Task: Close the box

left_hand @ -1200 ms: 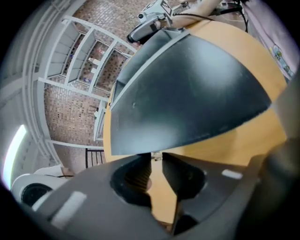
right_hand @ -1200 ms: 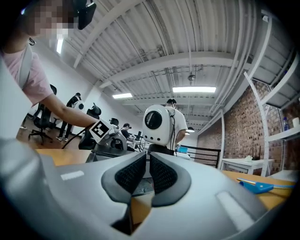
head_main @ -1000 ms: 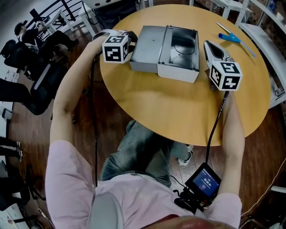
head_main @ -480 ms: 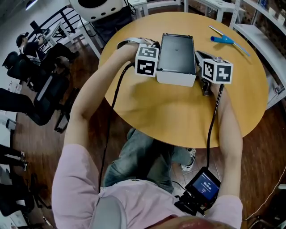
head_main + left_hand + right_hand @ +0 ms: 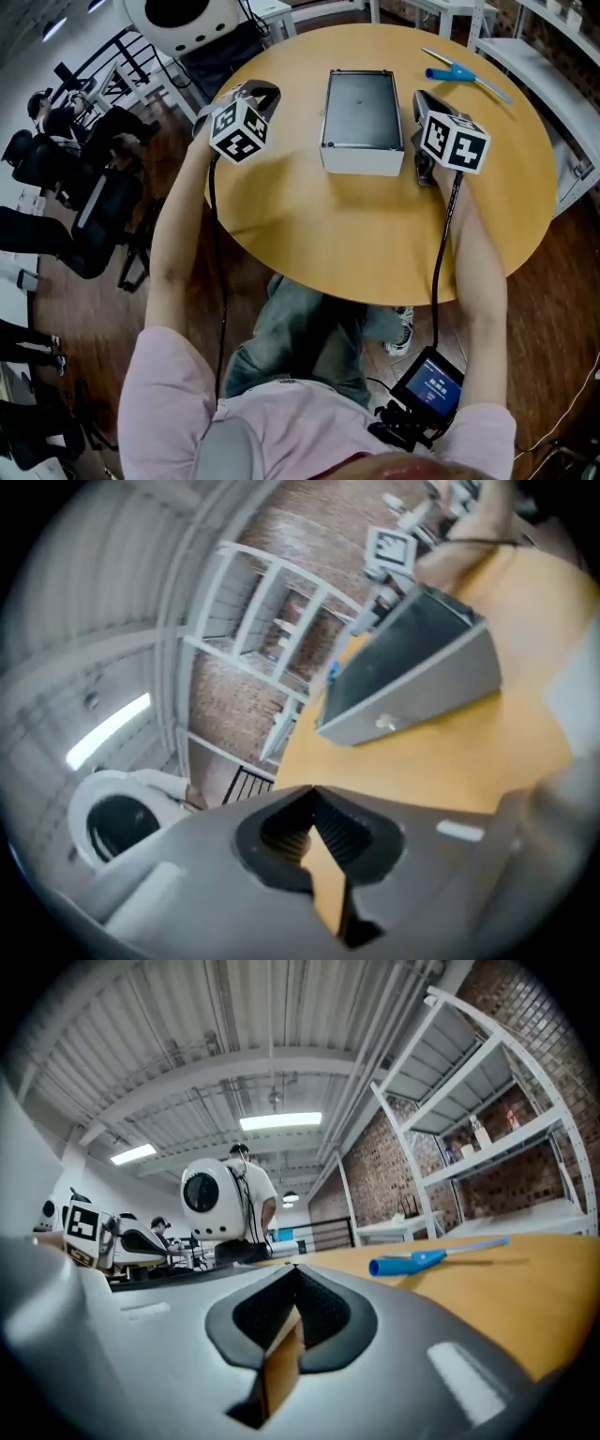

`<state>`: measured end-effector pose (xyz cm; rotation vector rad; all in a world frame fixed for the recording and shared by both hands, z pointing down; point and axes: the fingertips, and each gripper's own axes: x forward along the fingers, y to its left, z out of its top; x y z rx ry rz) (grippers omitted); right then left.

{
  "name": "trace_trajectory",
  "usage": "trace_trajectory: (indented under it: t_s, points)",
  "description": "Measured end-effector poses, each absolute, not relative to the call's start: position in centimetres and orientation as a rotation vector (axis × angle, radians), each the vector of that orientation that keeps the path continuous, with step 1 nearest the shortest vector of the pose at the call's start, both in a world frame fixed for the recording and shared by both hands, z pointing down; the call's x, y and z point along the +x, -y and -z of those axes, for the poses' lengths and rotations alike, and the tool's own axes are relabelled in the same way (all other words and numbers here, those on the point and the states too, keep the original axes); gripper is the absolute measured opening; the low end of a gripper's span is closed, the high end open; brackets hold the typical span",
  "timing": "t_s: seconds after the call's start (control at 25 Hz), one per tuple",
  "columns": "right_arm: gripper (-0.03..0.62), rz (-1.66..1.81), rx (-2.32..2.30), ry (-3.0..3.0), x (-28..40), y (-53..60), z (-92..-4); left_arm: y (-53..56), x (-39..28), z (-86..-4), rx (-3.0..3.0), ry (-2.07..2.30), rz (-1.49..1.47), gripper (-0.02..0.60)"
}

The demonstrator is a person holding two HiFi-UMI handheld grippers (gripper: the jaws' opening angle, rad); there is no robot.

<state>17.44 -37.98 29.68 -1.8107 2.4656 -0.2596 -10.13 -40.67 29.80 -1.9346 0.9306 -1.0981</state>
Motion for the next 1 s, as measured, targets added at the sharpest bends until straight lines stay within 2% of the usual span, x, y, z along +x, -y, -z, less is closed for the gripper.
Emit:
trace_trajectory:
  t_s: [0.08,0.28,0.36,0.44,0.52,0.72,1.0]
  points:
    - [0.002,0.139,-1.808,-2.406,18.0,37.3,-27.9,40.8,-10.9,-27.8,-2.208,-1.134,0.773,0.006]
    - [0.002,0.007,-1.841,-2.322,18.6,36.6,-27.2,42.1,-10.8,-22.4,-2.721,-1.43,-0.301,0.005]
    - [0.002,-0.03,-1.847,-2.31,19.0,36.5,-26.9,43.7,-10.1,-20.9,-2.812,-1.459,-0.599,0.005]
    - [0.002,-0.066,-1.844,-2.295,19.5,36.2,-26.3,44.9,-9.2,-20.3,-2.844,-1.465,-0.765,0.005]
    - [0.002,-0.108,-1.843,-2.286,19.7,36.1,-25.8,45.9,-8.8,-21.4,-2.825,-1.505,-0.744,0.005]
    - [0.002,-0.188,-1.858,-2.297,19.5,36.0,-25.1,46.5,-8.5,-26.0,-2.756,-1.638,-0.291,0.005]
    - [0.002,-0.236,-1.827,-2.337,18.4,35.6,-25.3,45.1,-5.4,-26.2,-2.838,-1.468,-0.293,0.005]
